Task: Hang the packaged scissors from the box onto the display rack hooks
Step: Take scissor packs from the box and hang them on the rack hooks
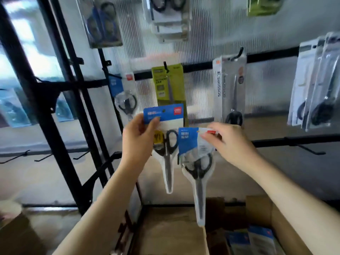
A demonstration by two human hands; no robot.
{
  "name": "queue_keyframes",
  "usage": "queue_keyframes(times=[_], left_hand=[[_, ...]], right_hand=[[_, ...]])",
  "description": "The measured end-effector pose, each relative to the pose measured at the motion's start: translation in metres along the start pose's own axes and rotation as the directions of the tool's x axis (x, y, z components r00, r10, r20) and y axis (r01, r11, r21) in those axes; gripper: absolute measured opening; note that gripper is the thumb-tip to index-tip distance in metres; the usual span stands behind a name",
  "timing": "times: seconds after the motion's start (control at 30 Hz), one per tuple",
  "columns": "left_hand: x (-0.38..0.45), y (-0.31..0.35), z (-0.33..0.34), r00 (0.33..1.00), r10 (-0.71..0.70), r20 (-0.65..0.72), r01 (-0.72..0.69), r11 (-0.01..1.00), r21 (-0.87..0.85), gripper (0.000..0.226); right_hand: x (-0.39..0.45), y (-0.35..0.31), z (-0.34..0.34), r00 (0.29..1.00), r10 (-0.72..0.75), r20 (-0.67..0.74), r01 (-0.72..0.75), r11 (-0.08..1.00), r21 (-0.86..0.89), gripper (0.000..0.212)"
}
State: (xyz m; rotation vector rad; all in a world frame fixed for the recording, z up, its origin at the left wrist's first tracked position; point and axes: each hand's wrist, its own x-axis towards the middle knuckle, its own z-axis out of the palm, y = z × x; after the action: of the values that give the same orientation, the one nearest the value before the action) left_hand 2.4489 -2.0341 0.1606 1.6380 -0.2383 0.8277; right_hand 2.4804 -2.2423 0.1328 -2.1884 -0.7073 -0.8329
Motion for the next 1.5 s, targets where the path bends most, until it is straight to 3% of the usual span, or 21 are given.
queue_keyframes(times=[0.1, 0.3, 0.6, 1.03, 1.3, 1.5], left_hand=[[0.019, 0.013, -0.028, 0.993, 0.053, -0.107, -0.052, 0.999, 0.016, 0.005], [0.063, 0.026, -0.070, 0.967, 0.013, -0.253, -0.012, 1.000, 0.006, 0.010], [0.114, 0.032, -0.092, 0.969, -0.026, -0.244, 0.023, 1.000, -0.014, 0.013], [0.139, 0.015, -0.078, 0.957, -0.124, -0.261, 0.088, 0.986, -0.144, 0.012], [0.156, -0.003, -0.072, 0.954, -0.201, -0.224, 0.188, 0.979, -0.079, 0.009], [0.170, -0.016, -0.070, 0.962, -0.165, -0.217, 0.183, 0.981, 0.068, 0.014]], right_hand=[[0.019, -0.032, 0.015, 0.994, -0.035, -0.101, 0.044, 0.995, 0.087, 0.010], [0.063, -0.085, 0.044, 0.986, -0.113, -0.119, 0.133, 0.975, 0.179, 0.009], [0.120, -0.115, 0.050, 0.971, -0.148, -0.188, 0.182, 0.968, 0.175, 0.012], [0.132, -0.107, 0.047, 0.987, -0.150, -0.062, 0.151, 0.989, -0.001, 0.012], [0.145, -0.113, 0.044, 0.986, -0.161, -0.042, 0.159, 0.986, -0.047, 0.007], [0.149, -0.118, 0.049, 0.984, -0.177, -0.030, 0.174, 0.982, -0.071, 0.011]])
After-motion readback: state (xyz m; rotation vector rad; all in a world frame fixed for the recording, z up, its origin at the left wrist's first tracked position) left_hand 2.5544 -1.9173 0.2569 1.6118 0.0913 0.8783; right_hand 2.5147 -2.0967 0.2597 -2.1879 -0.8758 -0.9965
